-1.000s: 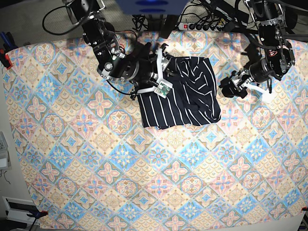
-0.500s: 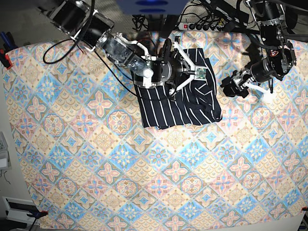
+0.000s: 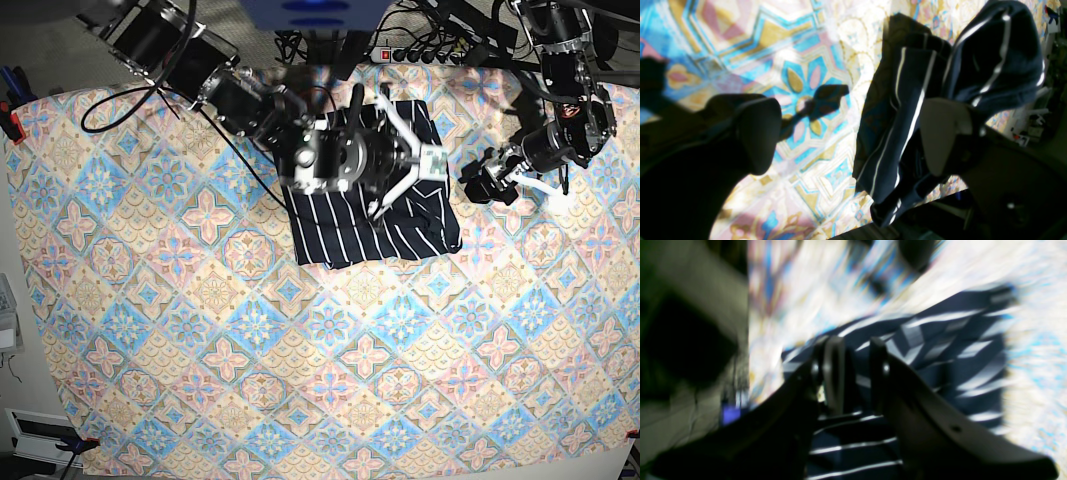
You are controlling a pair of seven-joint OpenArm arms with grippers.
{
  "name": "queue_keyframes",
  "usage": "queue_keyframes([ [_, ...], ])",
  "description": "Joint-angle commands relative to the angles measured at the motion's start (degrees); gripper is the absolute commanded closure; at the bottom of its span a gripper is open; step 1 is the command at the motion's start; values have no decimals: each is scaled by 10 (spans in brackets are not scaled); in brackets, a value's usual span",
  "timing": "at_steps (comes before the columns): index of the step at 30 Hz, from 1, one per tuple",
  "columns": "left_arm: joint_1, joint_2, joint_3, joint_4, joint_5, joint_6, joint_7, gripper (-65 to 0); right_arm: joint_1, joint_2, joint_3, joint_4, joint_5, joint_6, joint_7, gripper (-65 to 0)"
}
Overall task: Fold the T-shirt properly
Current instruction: 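Press the right gripper on the folded shirt to flatten it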
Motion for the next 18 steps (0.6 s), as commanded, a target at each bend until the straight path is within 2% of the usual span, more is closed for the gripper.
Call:
queue_keyframes([
  [1, -3, -9, -1, 11, -9, -3, -3, -650, 11, 1, 24, 10, -4, -4, 3, -128],
  [5, 6, -10, 0, 11, -8, -4, -2, -650, 26, 9, 67, -5, -2, -4, 28, -128],
  [9, 10, -38, 27, 11, -5, -6, -2, -640, 54, 9, 71, -70, -3, -4, 44, -127],
  [12, 13, -53, 54, 11, -5, -8, -3, -478, 67, 6, 72, -114, -4, -4, 52, -127],
  [15, 23, -54, 82, 11, -5, -8, -3, -292, 81, 5, 72, -150, -4, -4, 87, -127],
  [17, 26, -66, 97, 11, -5, -8, -3, -233, 94, -9, 67, -181, -4, -4, 97, -127],
  [18, 27, -68, 105, 11, -5, -8, -3, -236, 97, -22, 67, -203, -4, -4, 98, -127],
])
